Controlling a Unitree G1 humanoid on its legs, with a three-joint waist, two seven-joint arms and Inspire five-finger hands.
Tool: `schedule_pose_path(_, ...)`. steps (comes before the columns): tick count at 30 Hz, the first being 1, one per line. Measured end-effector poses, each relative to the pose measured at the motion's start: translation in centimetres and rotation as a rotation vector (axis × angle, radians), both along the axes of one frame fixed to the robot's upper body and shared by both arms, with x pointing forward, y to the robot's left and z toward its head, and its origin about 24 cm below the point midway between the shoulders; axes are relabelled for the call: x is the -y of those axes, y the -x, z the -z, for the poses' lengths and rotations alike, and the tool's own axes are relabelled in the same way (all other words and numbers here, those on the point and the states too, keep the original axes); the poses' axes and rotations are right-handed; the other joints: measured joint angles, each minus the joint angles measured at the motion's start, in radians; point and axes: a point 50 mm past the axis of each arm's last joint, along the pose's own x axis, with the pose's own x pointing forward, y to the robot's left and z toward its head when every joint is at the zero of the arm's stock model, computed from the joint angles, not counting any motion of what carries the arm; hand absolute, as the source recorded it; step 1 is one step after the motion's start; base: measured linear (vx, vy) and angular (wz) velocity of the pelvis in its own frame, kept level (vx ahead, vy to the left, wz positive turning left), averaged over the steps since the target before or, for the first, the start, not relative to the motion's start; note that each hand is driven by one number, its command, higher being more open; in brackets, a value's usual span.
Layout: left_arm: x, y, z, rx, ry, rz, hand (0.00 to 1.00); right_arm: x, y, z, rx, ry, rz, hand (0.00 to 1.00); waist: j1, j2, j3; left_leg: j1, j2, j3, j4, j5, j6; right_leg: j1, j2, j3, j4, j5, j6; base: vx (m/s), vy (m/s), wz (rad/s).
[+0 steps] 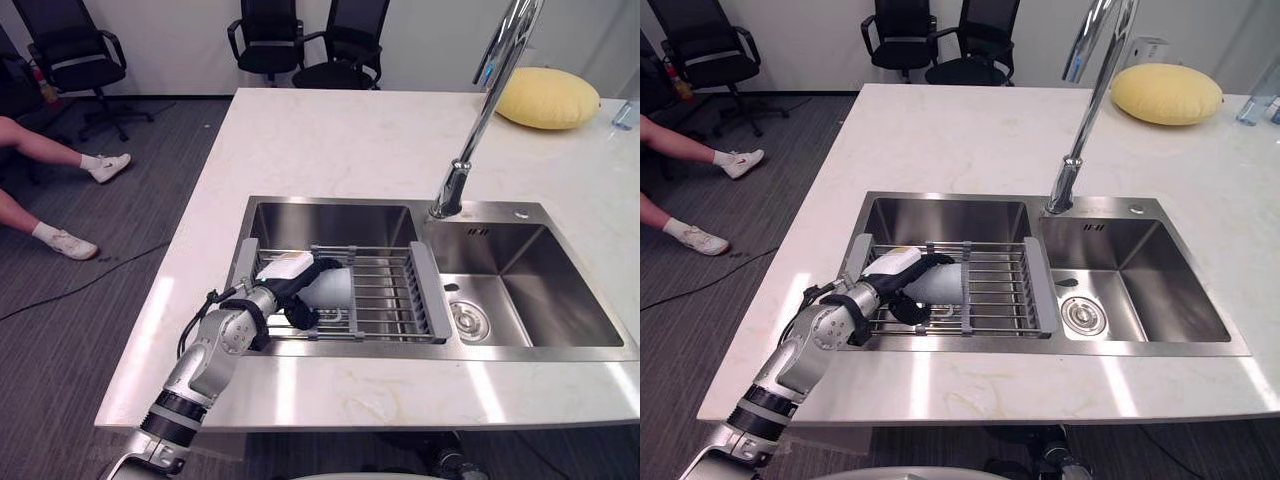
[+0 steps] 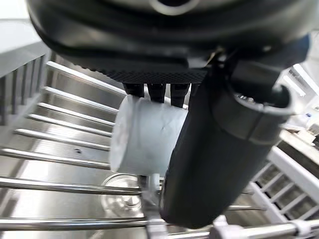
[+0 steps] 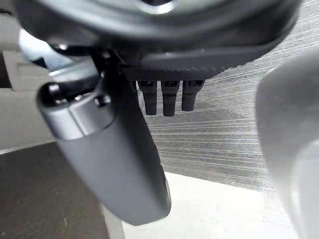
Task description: Walk over to the sink, pick up the cup, carry it to the dishwasher, place the cup inside the dishwasher, then close the dishwasher door
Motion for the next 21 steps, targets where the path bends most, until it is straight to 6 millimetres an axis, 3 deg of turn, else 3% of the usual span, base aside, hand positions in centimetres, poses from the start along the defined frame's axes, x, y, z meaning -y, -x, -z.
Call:
schedule_pose_path(12, -0.7, -1.1, -0.6, -0.025, -0.062, 0.016, 0.3, 0.1, 0.0, 0.4, -0.028, 0.005, -0.01, 0.9, -0.027, 0.016, 0.015, 0.013, -0.012, -0.001, -0.053, 0.038, 0.008, 0.015, -0.005, 0.0, -0.07, 0.045, 0.008, -0.03, 0.007, 0.0)
schedule_pose_path(21, -0.7, -1.3, -1.4, 0.006, 0.114, -0.021, 0.3, 0.4, -0.2, 0.5, -0.037, 0.019, 0.003, 0.9, -0.033, 0.029, 0.032, 0.018, -0.011, -0.008, -0.053, 0.038, 0.008, 0.029, -0.003, 0.004, -0.082, 0.052, 0.011, 0.0, 0.0, 0.0)
